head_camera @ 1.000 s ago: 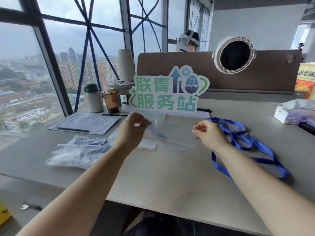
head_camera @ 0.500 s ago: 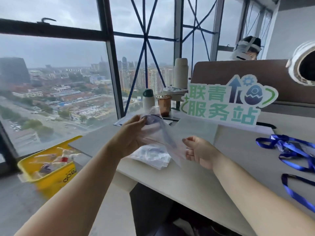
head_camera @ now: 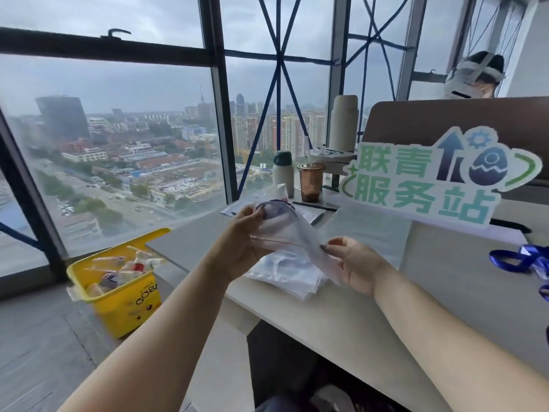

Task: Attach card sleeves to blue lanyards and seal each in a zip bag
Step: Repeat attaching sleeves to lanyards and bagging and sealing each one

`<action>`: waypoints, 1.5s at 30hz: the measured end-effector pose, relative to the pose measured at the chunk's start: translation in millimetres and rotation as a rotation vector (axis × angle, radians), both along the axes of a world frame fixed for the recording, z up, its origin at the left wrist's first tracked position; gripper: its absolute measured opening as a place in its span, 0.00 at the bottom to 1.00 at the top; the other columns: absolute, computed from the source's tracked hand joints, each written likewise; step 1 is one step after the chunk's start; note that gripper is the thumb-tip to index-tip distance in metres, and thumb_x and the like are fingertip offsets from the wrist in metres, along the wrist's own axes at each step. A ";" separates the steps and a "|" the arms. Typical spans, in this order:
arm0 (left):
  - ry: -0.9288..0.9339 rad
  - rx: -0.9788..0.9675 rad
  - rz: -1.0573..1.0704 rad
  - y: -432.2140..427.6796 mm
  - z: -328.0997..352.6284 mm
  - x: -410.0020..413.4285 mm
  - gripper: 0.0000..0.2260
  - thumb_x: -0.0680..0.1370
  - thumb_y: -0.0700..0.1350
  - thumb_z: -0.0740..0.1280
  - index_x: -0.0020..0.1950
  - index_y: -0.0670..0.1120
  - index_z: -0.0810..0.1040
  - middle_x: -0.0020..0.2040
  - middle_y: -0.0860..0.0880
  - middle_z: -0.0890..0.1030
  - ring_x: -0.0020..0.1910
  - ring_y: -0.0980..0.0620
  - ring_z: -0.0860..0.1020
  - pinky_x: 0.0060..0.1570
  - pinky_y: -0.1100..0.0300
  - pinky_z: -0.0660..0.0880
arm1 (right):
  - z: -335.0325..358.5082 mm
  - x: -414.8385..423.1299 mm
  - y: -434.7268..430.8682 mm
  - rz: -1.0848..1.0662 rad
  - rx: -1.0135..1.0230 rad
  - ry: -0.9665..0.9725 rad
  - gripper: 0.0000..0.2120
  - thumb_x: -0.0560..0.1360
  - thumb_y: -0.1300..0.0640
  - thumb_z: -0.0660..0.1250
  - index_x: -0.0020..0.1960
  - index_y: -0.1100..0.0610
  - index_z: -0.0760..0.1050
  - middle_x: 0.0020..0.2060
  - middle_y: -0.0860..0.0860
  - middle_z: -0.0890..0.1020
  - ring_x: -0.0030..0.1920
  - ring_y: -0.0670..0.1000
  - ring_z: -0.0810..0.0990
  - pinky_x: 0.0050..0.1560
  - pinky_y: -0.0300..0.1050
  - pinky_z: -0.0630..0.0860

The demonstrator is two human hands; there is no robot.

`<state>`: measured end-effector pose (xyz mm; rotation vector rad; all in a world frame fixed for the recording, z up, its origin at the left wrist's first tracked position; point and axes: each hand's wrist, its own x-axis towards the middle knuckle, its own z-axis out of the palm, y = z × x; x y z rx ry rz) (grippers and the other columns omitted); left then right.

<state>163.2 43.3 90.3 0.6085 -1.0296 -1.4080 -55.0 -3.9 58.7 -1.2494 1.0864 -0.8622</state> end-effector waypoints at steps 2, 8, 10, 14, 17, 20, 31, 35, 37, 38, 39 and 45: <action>-0.020 -0.010 0.050 -1.6 -3.4 5.3 0.17 0.78 0.40 0.62 0.66 0.38 0.68 0.53 0.41 0.77 0.45 0.47 0.80 0.39 0.54 0.80 | -0.1 -3.0 -2.6 -0.061 -0.085 0.015 0.09 0.75 0.58 0.68 0.52 0.60 0.71 0.41 0.53 0.76 0.39 0.49 0.74 0.37 0.38 0.70; -0.076 0.049 0.147 -4.3 -23.1 29.5 0.04 0.74 0.40 0.66 0.48 0.43 0.73 0.50 0.42 0.80 0.47 0.48 0.81 0.51 0.50 0.78 | -2.8 -4.3 -6.2 -0.169 -0.203 -0.021 0.09 0.71 0.63 0.71 0.45 0.56 0.71 0.41 0.54 0.78 0.39 0.49 0.76 0.35 0.39 0.70; -0.140 0.074 0.214 -5.6 -25.5 32.5 0.03 0.75 0.41 0.65 0.47 0.44 0.72 0.48 0.43 0.81 0.46 0.49 0.83 0.45 0.56 0.80 | -4.4 -0.6 -6.8 -0.170 -0.217 -0.037 0.10 0.71 0.65 0.71 0.46 0.57 0.71 0.41 0.54 0.78 0.38 0.50 0.76 0.36 0.39 0.72; -0.422 0.151 0.533 -20.2 -28.3 36.1 0.04 0.78 0.41 0.66 0.43 0.46 0.73 0.38 0.48 0.77 0.33 0.54 0.76 0.23 0.69 0.68 | -4.4 7.9 -10.9 -0.205 -0.310 0.074 0.10 0.72 0.61 0.70 0.49 0.57 0.70 0.42 0.55 0.78 0.36 0.50 0.75 0.35 0.42 0.74; -0.552 0.142 0.704 -41.7 -35.2 42.7 0.03 0.76 0.41 0.68 0.45 0.44 0.76 0.39 0.46 0.78 0.33 0.53 0.71 0.30 0.67 0.69 | -8.4 14.9 -16.9 -0.245 -0.401 0.221 0.11 0.73 0.57 0.71 0.49 0.56 0.69 0.41 0.54 0.77 0.39 0.51 0.76 0.37 0.46 0.76; -0.783 0.200 0.746 -61.6 -54.4 53.4 0.11 0.75 0.43 0.69 0.55 0.40 0.77 0.50 0.41 0.81 0.43 0.48 0.78 0.44 0.58 0.75 | -17.5 17.7 -21.2 -0.204 -0.450 0.549 0.15 0.72 0.52 0.69 0.52 0.53 0.66 0.39 0.49 0.75 0.40 0.52 0.76 0.43 0.48 0.75; -1.399 0.096 0.915 -35.5 -27.4 21.8 0.21 0.77 0.52 0.64 0.69 0.51 0.70 0.69 0.46 0.69 0.67 0.43 0.66 0.65 0.49 0.63 | -9.1 -3.5 -19.7 -0.182 -0.551 0.772 0.19 0.72 0.46 0.68 0.57 0.54 0.69 0.56 0.53 0.74 0.56 0.54 0.73 0.57 0.48 0.72; -1.359 -0.103 0.799 -22.4 -12.8 -30.6 0.19 0.77 0.50 0.65 0.68 0.52 0.71 0.69 0.48 0.70 0.67 0.46 0.66 0.64 0.53 0.63 | 0.6 -36.0 -3.0 -0.137 -0.518 0.677 0.17 0.72 0.48 0.69 0.57 0.53 0.69 0.55 0.50 0.75 0.52 0.50 0.74 0.52 0.43 0.69; -1.367 -0.193 0.699 -19.6 -14.2 -60.8 0.19 0.77 0.51 0.65 0.68 0.53 0.71 0.68 0.49 0.70 0.67 0.47 0.67 0.64 0.54 0.64 | 4.1 -59.7 9.8 -0.148 -0.516 0.666 0.16 0.73 0.48 0.68 0.56 0.52 0.69 0.54 0.49 0.75 0.52 0.49 0.74 0.51 0.42 0.69; -1.374 -0.231 0.650 -18.6 -15.9 -76.9 0.19 0.77 0.51 0.65 0.68 0.53 0.71 0.68 0.50 0.70 0.67 0.47 0.67 0.64 0.54 0.64 | 5.6 -73.5 16.9 -0.167 -0.514 0.670 0.15 0.73 0.48 0.68 0.56 0.52 0.69 0.54 0.49 0.75 0.53 0.49 0.74 0.52 0.42 0.69; -1.377 -0.261 0.604 -18.5 -18.2 -93.5 0.19 0.77 0.51 0.65 0.68 0.53 0.71 0.68 0.50 0.71 0.66 0.47 0.67 0.64 0.54 0.65 | 6.6 -88.7 24.0 -0.191 -0.508 0.677 0.15 0.73 0.49 0.68 0.56 0.52 0.69 0.54 0.48 0.75 0.53 0.49 0.74 0.52 0.43 0.69; -1.358 -0.427 0.355 -16.9 -37.3 -195.9 0.17 0.76 0.50 0.66 0.65 0.53 0.73 0.66 0.51 0.72 0.65 0.49 0.70 0.64 0.55 0.66 | -4.2 -198.3 66.6 -0.394 -0.382 0.764 0.12 0.74 0.49 0.67 0.55 0.52 0.72 0.54 0.47 0.76 0.54 0.49 0.74 0.54 0.45 0.73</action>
